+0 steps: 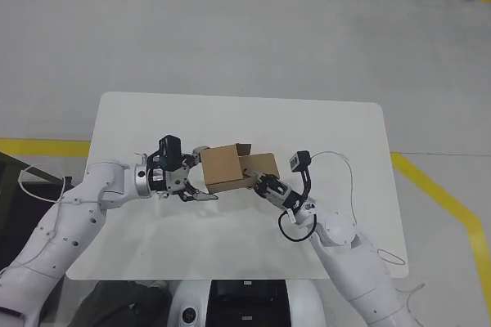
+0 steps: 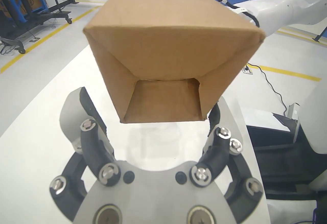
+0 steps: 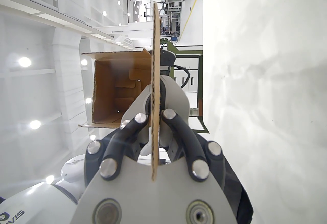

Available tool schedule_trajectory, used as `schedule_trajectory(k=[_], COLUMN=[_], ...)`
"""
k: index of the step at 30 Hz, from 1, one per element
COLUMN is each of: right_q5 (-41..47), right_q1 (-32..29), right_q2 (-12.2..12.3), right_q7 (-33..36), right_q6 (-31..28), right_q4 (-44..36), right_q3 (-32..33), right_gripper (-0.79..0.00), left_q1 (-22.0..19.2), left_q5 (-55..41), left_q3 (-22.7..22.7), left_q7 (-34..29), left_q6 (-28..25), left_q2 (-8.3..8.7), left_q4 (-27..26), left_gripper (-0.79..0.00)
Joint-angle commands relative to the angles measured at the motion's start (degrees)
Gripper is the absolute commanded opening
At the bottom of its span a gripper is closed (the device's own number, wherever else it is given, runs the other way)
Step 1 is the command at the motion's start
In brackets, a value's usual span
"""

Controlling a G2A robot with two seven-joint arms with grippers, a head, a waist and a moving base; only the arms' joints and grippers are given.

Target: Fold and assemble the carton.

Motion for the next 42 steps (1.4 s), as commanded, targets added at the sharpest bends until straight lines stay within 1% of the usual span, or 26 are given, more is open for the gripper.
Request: schedule_trajectory(k=[1, 2, 3, 4, 5, 6, 8, 10, 11, 14, 16, 18, 20, 25, 26, 29, 31, 34, 36, 37, 40, 42], right_q5=[0.2, 0.34, 0.37, 0.44, 0.5, 0.48, 0.52, 0.55, 0.5, 0.23, 0.08, 0.04, 0.05, 0.01, 0.02, 0.13, 0.15, 0.36, 0.55, 0.65, 1.09, 1.47], right_q1=[-0.08, -0.12, -0.13, -0.18, -0.2, -0.23, -0.28, -0.3, -0.3, -0.26, -0.23, -0.19, -0.17, -0.13, -0.13, -0.1, -0.06, -0.04, -0.08, -0.14, -0.69, -1.6], right_q2=[0.0, 0.01, 0.01, 0.02, 0.02, 0.02, 0.03, 0.04, 0.04, 0.07, 0.08, 0.09, 0.1, 0.12, 0.13, 0.16, 0.18, 0.22, 0.27, 0.32, 0.65, 1.07], right_q7=[-0.11, -0.16, -0.2, -0.3, -0.43, -0.49, -0.63, -0.8, -0.87, -1.04, -1.17, -1.21, -1.25, -1.65, -1.68, -1.73, -1.79, -1.84, -1.94, -1.96, -2.32, -2.91], right_q6=[-0.09, -0.12, -0.16, -0.16, -0.2, -0.22, -0.14, -0.17, -0.17, -0.06, 0.03, 0.1, 0.11, -0.17, -0.18, -0.15, -0.13, 0.02, 0.07, 0.07, -0.5, -1.65], right_q4=[-0.05, -0.06, -0.07, -0.07, -0.11, -0.14, -0.2, -0.27, -0.26, -0.27, -0.27, -0.28, -0.29, -0.31, -0.31, -0.26, -0.21, -0.12, -0.04, -0.04, -0.4, -1.2], right_q3=[-0.05, -0.07, -0.08, -0.11, -0.13, -0.17, -0.26, -0.3, -0.32, -0.43, -0.51, -0.58, -0.62, -0.62, -0.62, -0.59, -0.53, -0.38, -0.12, 0.09, 1.92, 4.34], right_gripper=[-0.785, -0.785, -0.785, -0.785, -0.785, -0.785, -0.785, -0.785, -0.785, -0.785, -0.785, -0.785, -0.785, -0.785, -0.705, -0.622, -0.597, -0.489, -0.456, -0.409, -0.36, -0.366], left_q1=[-0.07, -0.1, -0.11, -0.06, -0.02, 0.02, 0.13, 0.19, 0.23, 0.31, 0.31, 0.26, 0.2, 0.08, 0.06, -0.02, 0.01, 0.06, 0.1, 0.12, 0.24, 0.37], left_q5=[0.02, 0.04, 0.1, 0.15, 0.28, 0.41, 0.56, 0.49, 0.35, -0.08, -0.43, -0.8, -1.1, -1.9, -2.02, -2.27, -2.34, -2.38, -2.3, -2.31, -2.24, -2.08], left_q3=[0.22, 0.29, 0.32, 0.32, 0.31, 0.29, 0.32, 0.4, 0.44, 0.61, 0.69, 0.76, 0.9, 1.18, 1.22, 1.27, 1.34, 1.48, 1.49, 1.47, 1.29, 1.13], left_q7=[0.25, 0.4, 0.65, 0.91, 1.06, 1.19, 1.35, 1.44, 1.54, 1.7, 1.71, 1.65, 1.55, 1.61, 1.59, 1.64, 1.75, 1.99, 2.23, 2.42, 2.94, 3.26], left_q6=[0.0, 0.0, 0.0, 0.0, 0.0, 0.0, 0.0, 0.0, 0.0, 0.0, 0.0, 0.0, 0.0, 0.0, 0.0, 0.0, 0.0, 0.0, 0.0, 0.0, 0.0, 0.0], left_q2=[-0.11, -0.15, -0.19, -0.22, -0.23, -0.24, -0.24, -0.23, -0.22, -0.15, -0.09, -0.02, 0.06, 0.29, 0.35, 0.53, 0.64, 0.83, 0.98, 1.06, 1.33, 1.53], left_q4=[0.2, 0.27, 0.25, 0.26, 0.27, 0.28, 0.31, 0.35, 0.39, 0.43, 0.51, 0.57, 0.56, 0.58, 0.61, 0.69, 0.8, 0.85, 0.91, 0.95, 1.27, 1.46], left_gripper=[0.0, 0.0, -0.025, -0.065, -0.129, -0.157, -0.16, -0.28, -0.299, -0.305, -0.332, -0.342, -0.382, -0.419, -0.419, -0.419, -0.431, -0.459, -0.459, -0.459, -0.456, -0.459])
